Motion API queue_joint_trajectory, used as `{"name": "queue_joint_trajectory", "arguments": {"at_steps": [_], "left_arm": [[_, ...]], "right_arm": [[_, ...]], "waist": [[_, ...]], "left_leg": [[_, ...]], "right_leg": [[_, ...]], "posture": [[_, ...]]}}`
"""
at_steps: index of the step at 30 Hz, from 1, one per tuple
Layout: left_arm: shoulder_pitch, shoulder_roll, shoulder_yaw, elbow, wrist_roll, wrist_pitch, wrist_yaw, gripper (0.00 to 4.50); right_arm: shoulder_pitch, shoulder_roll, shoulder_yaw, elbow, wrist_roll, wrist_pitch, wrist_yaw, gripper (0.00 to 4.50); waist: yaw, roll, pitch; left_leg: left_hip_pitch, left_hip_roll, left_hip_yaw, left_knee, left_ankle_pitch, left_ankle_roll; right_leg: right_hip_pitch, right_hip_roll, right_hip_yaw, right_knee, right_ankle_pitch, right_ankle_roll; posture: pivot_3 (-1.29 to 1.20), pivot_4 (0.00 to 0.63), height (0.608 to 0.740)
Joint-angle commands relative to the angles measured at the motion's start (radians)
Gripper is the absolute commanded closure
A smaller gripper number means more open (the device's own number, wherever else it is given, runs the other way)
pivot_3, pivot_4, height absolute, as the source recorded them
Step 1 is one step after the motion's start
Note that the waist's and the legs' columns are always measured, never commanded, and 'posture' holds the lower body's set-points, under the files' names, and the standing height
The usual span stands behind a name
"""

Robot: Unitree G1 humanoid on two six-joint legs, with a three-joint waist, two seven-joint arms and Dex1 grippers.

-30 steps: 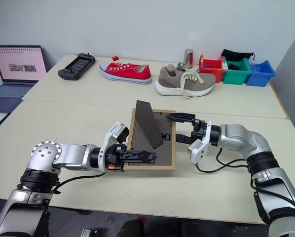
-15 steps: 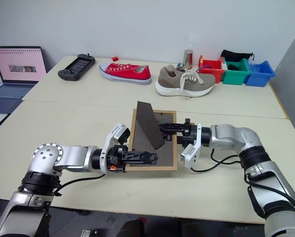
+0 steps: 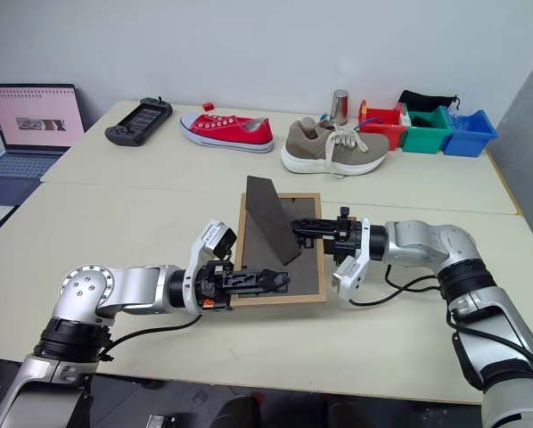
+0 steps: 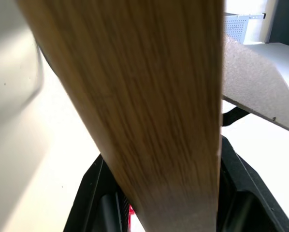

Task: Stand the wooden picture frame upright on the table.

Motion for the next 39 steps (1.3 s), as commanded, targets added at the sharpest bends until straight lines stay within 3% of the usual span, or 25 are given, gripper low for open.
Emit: {"name": "queue_joint_trajectory", "arguments": {"at_steps": [1,11,13,21,29,34,39], "left_arm": [[-0.023,0.025,0.077,-0.038,0.018,-0.065,0.005,2.51],[-0.060,0.106,0.070,-0.073,-0.003,-0.004,-0.099,0.32],[-0.068,0.126,0.071,-0.088,0.004,-0.001,-0.120,0.05],[-0.045,0.230,0.142,-0.062,0.124,-0.009,-0.204,0.05],[-0.021,0.257,0.235,-0.043,0.289,-0.045,-0.271,0.05],[0.017,0.303,0.244,-0.158,0.547,-0.143,-0.371,0.05],[0.051,0.298,0.250,-0.235,0.870,-0.400,-0.412,0.05]], "right_arm": [[0.001,-0.016,0.001,0.004,0.048,0.016,0.005,2.94],[0.019,-0.036,0.012,0.031,0.130,0.023,0.026,2.94],[0.018,-0.039,0.028,0.043,0.151,0.029,0.052,2.94],[0.040,-0.057,0.064,0.064,0.448,0.079,0.227,2.94],[0.088,-0.063,0.069,0.013,0.753,0.212,0.448,2.94],[0.123,0.011,0.026,-0.075,0.984,0.516,0.630,2.94],[0.122,0.099,-0.031,-0.219,1.211,1.026,0.750,2.94]], "waist": [[0.000,0.000,0.000],[-0.002,0.000,0.000],[-0.001,0.000,0.000],[-0.002,0.000,0.000],[-0.001,0.000,0.000],[-0.007,0.000,0.000],[-0.002,0.001,0.000]], "left_leg": [[0.000,0.000,0.000,0.000,0.000,0.000],[0.001,0.000,0.001,0.000,0.000,0.000],[0.001,0.000,0.001,0.000,0.000,0.000],[0.002,0.000,0.000,0.000,0.000,0.000],[0.002,0.000,0.000,0.000,-0.002,0.004],[0.002,0.002,0.000,0.000,-0.002,0.004],[0.002,0.002,0.000,-0.001,-0.002,0.004]], "right_leg": [[0.000,0.000,0.000,0.000,0.000,0.000],[0.001,0.000,0.001,0.000,0.000,0.000],[0.002,0.000,0.001,0.000,0.000,0.000],[0.003,0.000,0.000,-0.001,0.000,0.000],[0.004,0.000,-0.001,-0.002,0.000,0.000],[0.004,0.001,-0.001,-0.001,0.000,0.000],[0.004,0.001,-0.001,-0.001,0.000,0.000]], "posture": [[0.00,0.150,0.740],[0.00,0.150,0.740],[0.00,0.150,0.740],[0.00,0.150,0.740],[0.00,0.150,0.740],[0.00,0.150,0.740],[0.00,0.150,0.740]]}}
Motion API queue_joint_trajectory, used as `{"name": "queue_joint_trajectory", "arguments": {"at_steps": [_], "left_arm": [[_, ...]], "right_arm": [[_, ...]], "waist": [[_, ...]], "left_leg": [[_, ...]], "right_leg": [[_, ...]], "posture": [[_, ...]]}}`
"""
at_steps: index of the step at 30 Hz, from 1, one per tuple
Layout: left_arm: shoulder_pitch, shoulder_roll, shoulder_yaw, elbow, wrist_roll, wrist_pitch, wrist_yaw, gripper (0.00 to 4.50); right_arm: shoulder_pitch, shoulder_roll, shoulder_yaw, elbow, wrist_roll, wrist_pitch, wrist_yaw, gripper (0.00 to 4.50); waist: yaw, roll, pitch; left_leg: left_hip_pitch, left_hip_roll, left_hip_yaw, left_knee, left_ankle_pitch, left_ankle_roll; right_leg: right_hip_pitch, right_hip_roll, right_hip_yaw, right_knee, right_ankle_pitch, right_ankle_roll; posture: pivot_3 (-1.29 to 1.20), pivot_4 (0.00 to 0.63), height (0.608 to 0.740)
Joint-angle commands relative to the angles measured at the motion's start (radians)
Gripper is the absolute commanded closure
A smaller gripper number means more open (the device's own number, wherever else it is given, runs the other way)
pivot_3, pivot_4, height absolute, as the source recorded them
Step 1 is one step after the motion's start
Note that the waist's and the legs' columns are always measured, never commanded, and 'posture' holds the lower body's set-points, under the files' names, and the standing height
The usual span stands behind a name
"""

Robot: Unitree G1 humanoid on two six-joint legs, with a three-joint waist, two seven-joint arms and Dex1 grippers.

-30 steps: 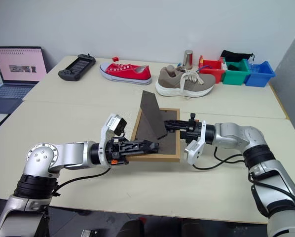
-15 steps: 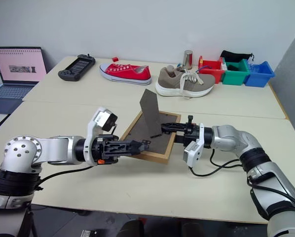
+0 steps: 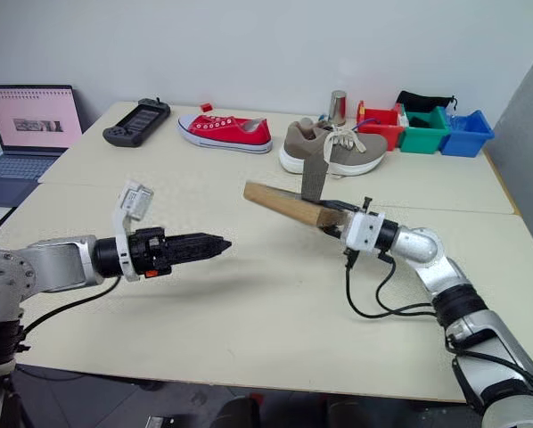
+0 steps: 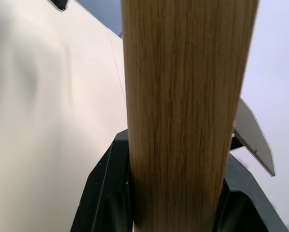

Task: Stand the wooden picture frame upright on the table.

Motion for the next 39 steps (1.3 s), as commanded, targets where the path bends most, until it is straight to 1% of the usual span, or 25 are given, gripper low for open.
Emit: {"name": "queue_joint_trajectory", "arguments": {"at_steps": [1,4,7,11,16,19,24,30,32,33,35,37,38,39], "left_arm": [[0.019,-0.021,0.054,-0.069,0.221,-0.222,-0.025,0.05],[0.050,-0.025,0.054,-0.108,0.311,-0.278,-0.033,0.05],[0.072,-0.071,0.097,-0.115,0.286,-0.265,-0.008,0.05],[0.151,-0.088,0.103,-0.155,0.328,-0.280,-0.039,0.05],[0.175,-0.113,0.118,-0.194,0.339,-0.278,-0.025,0.05],[0.191,-0.121,0.109,-0.217,0.366,-0.282,-0.025,0.05],[0.191,-0.133,0.107,-0.223,0.386,-0.279,-0.034,0.05],[0.162,-0.137,0.089,-0.193,0.421,-0.283,-0.062,0.05],[0.146,-0.137,0.074,-0.181,0.435,-0.286,-0.081,0.00],[0.139,-0.139,0.069,-0.175,0.443,-0.287,-0.087,0.00],[0.126,-0.143,0.063,-0.163,0.449,-0.283,-0.099,0.00],[0.114,-0.145,0.057,-0.152,0.458,-0.285,-0.111,0.00],[0.108,-0.147,0.054,-0.147,0.463,-0.284,-0.116,0.00],[0.104,-0.148,0.052,-0.144,0.467,-0.283,-0.121,0.00]], "right_arm": [[-0.031,0.063,-0.093,-0.129,0.198,0.383,0.053,2.94],[-0.066,0.135,-0.151,-0.147,0.307,0.644,0.059,2.94],[-0.096,0.195,-0.180,-0.129,0.375,0.814,0.132,2.94],[-0.143,0.278,-0.216,-0.007,0.380,0.910,0.203,2.94],[-0.167,0.345,-0.246,0.143,0.303,0.851,0.229,2.94],[-0.150,0.368,-0.260,0.181,0.273,0.830,0.234,2.94],[-0.083,0.364,-0.250,0.173,0.201,0.792,0.251,2.94],[-0.038,0.361,-0.245,0.124,0.163,0.796,0.255,2.94],[-0.032,0.363,-0.252,0.101,0.159,0.812,0.248,2.47],[-0.029,0.361,-0.254,0.089,0.157,0.822,0.250,2.34],[-0.021,0.356,-0.262,0.071,0.154,0.838,0.254,1.76],[-0.009,0.346,-0.267,0.046,0.149,0.853,0.258,1.32],[-0.002,0.339,-0.269,0.032,0.148,0.861,0.261,1.02],[0.007,0.331,-0.269,0.015,0.149,0.871,0.262,0.83]], "waist": [[0.001,0.000,0.000],[0.003,0.000,0.000],[0.006,0.000,0.000],[-0.001,0.000,0.000],[0.005,0.000,0.000],[0.005,0.000,0.000],[0.003,0.000,0.000],[0.003,0.000,0.000],[0.002,0.000,0.000],[0.003,-0.001,0.000],[0.003,-0.001,0.000],[0.003,0.000,0.000],[0.003,0.000,0.000],[0.003,0.000,0.000]], "left_leg": [[0.000,0.000,0.000,0.000,0.000,0.000],[0.000,0.000,0.001,0.000,0.000,0.000],[-0.001,0.000,0.001,-0.001,0.000,0.000],[-0.002,0.000,0.002,-0.001,0.000,0.001],[-0.003,0.000,0.002,-0.002,-0.001,0.001],[-0.005,0.000,0.002,-0.001,-0.001,0.001],[-0.005,0.001,0.002,-0.002,-0.001,0.001],[-0.004,0.001,0.002,-0.001,-0.001,0.001],[-0.003,0.000,0.002,-0.002,-0.001,0.001],[-0.003,0.000,0.002,-0.002,-0.001,0.001],[-0.004,0.000,0.002,-0.002,-0.001,0.001],[-0.004,0.000,0.002,-0.002,-0.001,0.001],[-0.004,0.000,0.002,-0.002,-0.001,0.001],[-0.004,0.000,0.002,-0.002,-0.001,0.001]], "right_leg": [[0.000,0.000,0.000,0.000,0.000,0.000],[0.000,0.000,0.000,0.000,0.000,0.000],[-0.001,0.000,0.000,0.000,0.000,0.000],[-0.003,0.000,0.000,-0.001,0.000,0.000],[-0.005,0.000,0.000,0.000,0.000,0.000],[-0.006,0.000,0.000,-0.001,0.000,0.000],[-0.007,0.000,0.000,0.000,0.000,0.000],[-0.006,0.001,0.000,0.000,0.000,0.000],[-0.005,0.001,0.000,0.000,0.000,0.000],[-0.005,0.001,0.000,0.000,0.000,0.000],[-0.005,0.000,0.000,0.000,0.000,0.000],[-0.005,0.000,0.000,0.000,0.000,0.000],[-0.005,0.000,0.000,0.000,0.000,0.000],[-0.006,0.001,0.000,0.000,0.000,0.000]], "posture": [[0.00,0.150,0.740],[0.00,0.150,0.740],[0.00,0.150,0.740],[0.00,0.150,0.740],[0.00,0.150,0.740],[0.00,0.150,0.740],[0.00,0.150,0.740],[0.00,0.150,0.740],[0.00,0.150,0.740],[0.00,0.150,0.740],[0.00,0.150,0.740],[0.00,0.150,0.740],[0.00,0.150,0.740],[0.00,0.150,0.740]]}}
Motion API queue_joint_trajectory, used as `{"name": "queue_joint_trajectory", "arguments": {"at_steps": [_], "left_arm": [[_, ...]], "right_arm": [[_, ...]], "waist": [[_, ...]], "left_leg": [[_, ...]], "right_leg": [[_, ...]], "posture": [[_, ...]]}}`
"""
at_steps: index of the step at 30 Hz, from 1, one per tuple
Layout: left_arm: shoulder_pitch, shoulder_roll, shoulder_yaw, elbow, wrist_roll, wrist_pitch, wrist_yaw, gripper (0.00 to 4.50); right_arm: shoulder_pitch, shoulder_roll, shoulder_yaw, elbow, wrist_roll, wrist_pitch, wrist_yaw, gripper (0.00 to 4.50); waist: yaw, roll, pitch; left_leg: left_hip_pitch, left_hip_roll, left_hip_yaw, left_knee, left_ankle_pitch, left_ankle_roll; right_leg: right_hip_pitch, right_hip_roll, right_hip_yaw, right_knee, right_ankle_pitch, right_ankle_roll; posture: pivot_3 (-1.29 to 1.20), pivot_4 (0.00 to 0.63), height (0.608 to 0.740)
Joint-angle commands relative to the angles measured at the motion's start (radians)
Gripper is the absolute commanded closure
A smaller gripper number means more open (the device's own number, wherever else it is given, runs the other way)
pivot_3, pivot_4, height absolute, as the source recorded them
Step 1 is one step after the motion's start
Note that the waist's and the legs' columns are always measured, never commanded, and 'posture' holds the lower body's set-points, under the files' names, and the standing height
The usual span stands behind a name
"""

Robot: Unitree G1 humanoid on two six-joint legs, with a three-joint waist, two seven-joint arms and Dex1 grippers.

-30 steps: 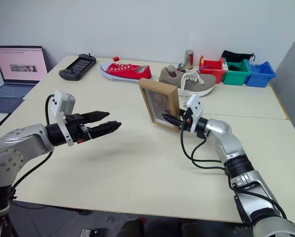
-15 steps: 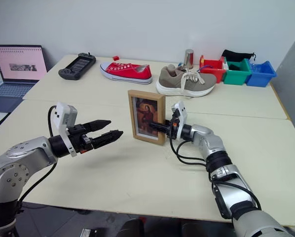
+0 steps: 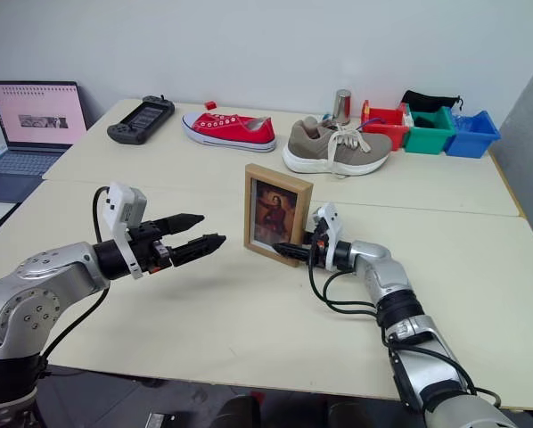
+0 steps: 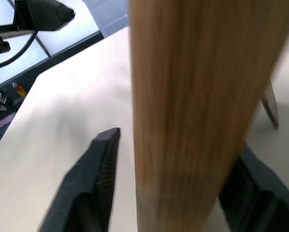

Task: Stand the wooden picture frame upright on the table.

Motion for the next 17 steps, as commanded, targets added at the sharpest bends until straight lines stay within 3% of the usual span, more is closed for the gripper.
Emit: {"name": "queue_joint_trajectory", "arguments": {"at_steps": [1,4,12,17], "left_arm": [[-0.032,0.000,-0.004,0.003,0.024,-0.015,-0.027,0.00],[-0.042,-0.001,-0.008,0.020,0.036,-0.011,-0.036,0.00],[-0.052,0.004,0.008,0.123,0.085,-0.005,-0.035,0.00],[-0.048,-0.006,0.014,0.175,0.128,-0.044,-0.048,0.00]], "right_arm": [[0.030,-0.040,-0.025,-0.109,0.000,0.030,0.017,0.56],[0.087,-0.105,-0.026,-0.200,-0.002,0.063,0.031,0.02],[0.320,-0.388,-0.078,-0.638,-0.012,0.157,0.014,0.02],[0.402,-0.406,-0.179,-0.951,0.106,0.369,-0.140,0.02]], "waist": [[0.000,0.000,0.000],[0.001,0.000,0.000],[0.006,0.000,0.000],[-0.010,0.000,0.000]], "left_leg": [[0.000,0.000,0.000,0.000,0.000,0.000],[0.000,0.000,0.000,0.000,0.000,0.000],[-0.002,-0.001,0.000,0.000,0.000,0.000],[0.000,0.001,-0.001,0.000,0.000,0.000]], "right_leg": [[0.000,0.000,0.000,0.000,0.000,0.000],[0.000,0.000,0.000,0.000,0.000,0.000],[-0.001,0.000,0.000,-0.001,0.000,0.000],[-0.001,0.001,0.002,0.000,0.000,0.000]], "posture": [[0.00,0.150,0.740],[0.00,0.150,0.740],[0.00,0.150,0.740],[0.00,0.150,0.740]]}}
